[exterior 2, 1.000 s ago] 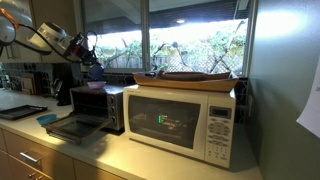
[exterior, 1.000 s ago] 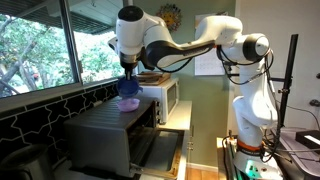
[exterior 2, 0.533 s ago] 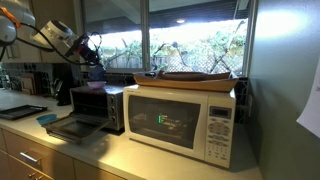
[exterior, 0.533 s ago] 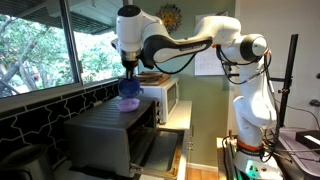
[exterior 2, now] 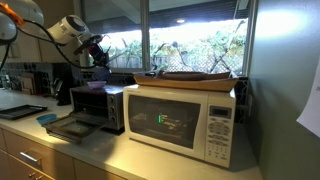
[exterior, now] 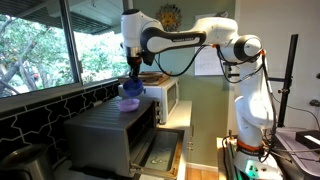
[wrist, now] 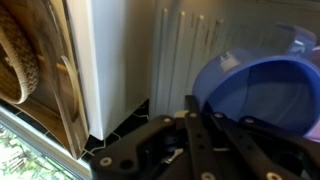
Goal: Pour the contents of the blue cup into the purple bowl and then put the purple bowl in the microwave on the left
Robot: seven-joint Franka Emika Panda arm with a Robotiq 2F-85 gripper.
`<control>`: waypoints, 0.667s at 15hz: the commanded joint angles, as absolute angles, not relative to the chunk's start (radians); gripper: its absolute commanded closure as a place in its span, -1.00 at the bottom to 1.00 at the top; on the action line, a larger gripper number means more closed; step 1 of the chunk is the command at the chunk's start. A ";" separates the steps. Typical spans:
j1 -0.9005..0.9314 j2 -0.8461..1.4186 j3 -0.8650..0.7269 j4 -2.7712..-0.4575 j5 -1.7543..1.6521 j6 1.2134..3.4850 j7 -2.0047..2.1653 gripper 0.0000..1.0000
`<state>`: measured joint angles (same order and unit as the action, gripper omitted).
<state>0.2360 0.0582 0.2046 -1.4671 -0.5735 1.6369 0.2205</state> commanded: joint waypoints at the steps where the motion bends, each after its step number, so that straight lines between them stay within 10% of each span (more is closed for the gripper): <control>1: 0.191 0.007 0.166 -1.492 -0.469 1.670 0.244 0.98; 10: 0.119 -0.051 0.097 -1.597 -0.358 1.745 0.361 0.98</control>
